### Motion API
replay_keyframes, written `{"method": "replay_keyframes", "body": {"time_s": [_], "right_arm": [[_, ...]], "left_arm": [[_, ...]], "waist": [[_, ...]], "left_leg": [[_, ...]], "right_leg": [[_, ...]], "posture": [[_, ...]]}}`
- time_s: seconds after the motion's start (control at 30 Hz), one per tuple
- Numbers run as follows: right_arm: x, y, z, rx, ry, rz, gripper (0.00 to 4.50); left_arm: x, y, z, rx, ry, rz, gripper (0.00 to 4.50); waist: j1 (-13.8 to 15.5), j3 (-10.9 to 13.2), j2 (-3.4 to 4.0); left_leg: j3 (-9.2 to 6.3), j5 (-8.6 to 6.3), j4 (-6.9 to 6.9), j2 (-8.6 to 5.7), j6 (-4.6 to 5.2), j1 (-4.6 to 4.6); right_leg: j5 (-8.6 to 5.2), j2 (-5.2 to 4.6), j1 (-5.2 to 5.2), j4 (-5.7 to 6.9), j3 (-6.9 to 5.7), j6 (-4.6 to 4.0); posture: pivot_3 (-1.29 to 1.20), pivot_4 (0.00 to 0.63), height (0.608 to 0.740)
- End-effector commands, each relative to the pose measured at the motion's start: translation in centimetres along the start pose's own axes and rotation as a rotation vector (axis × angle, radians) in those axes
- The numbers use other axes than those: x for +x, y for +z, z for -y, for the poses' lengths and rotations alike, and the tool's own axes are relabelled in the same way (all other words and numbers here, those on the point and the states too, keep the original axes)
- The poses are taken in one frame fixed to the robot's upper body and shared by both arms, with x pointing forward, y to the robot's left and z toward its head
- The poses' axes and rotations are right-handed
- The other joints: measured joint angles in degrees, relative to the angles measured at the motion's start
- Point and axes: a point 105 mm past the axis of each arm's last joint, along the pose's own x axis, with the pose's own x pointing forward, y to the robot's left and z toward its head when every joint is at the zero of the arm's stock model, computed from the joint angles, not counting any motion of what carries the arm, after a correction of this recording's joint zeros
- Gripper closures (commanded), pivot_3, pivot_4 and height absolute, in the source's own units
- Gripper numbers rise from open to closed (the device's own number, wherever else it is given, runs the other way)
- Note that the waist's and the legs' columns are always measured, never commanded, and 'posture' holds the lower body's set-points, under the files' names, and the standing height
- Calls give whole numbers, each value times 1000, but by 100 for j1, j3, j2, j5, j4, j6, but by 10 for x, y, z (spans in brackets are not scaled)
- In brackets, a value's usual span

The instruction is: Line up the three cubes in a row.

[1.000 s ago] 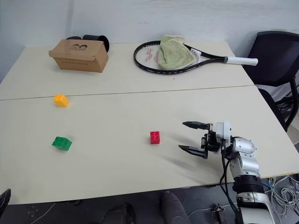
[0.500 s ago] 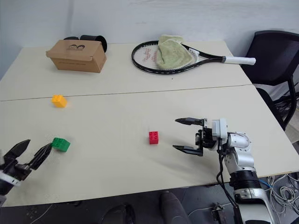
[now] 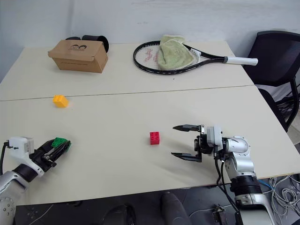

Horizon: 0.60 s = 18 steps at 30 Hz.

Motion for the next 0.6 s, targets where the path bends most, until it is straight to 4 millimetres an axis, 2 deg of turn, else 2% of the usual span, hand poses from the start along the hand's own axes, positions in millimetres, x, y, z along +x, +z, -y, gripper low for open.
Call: {"method": "replay_keyframes", "body": {"time_s": [0.03, 0.17, 0.37, 0.5, 0.6], "right_arm": [[-4, 14, 5, -57, -15, -5, 0], [-12, 18, 5, -58, -34, -39, 0], [-31, 28, 2, -44, -86, -100, 0], [-40, 35, -7, -26, -91, -142, 0], [-42, 40, -12, -16, -91, -150, 0]], "left_arm": [[0, 6, -3, 29, -7, 7, 2956], [4, 24, 7, 92, -93, 60, 2959], [13, 43, 65, 289, -473, 69, 2959], [35, 47, 98, 450, -757, 32, 2959], [50, 44, 110, 526, -910, -4, 2959]], "waist": [[26, 0, 0], [87, 0, 0], [202, 1, 1], [309, 5, 9], [310, 3, 15]], "left_leg": [[-1, 0, 0, 0, 0, 0], [0, 0, 3, -1, 0, 0], [1, 0, 8, -7, 2, -2], [6, 1, 12, -11, 3, -2], [15, 2, 16, -24, 2, -3]], "right_leg": [[0, 0, 0, 0, -1, 0], [0, -1, 0, 0, -1, 0], [0, -7, 1, 0, 0, 0], [0, -3, 3, 0, -3, 0], [1, 1, 6, 2, -34, 1]], "posture": [[0, 150, 740], [0, 150, 740], [0, 150, 740], [0, 150, 740], [0, 150, 740]]}}
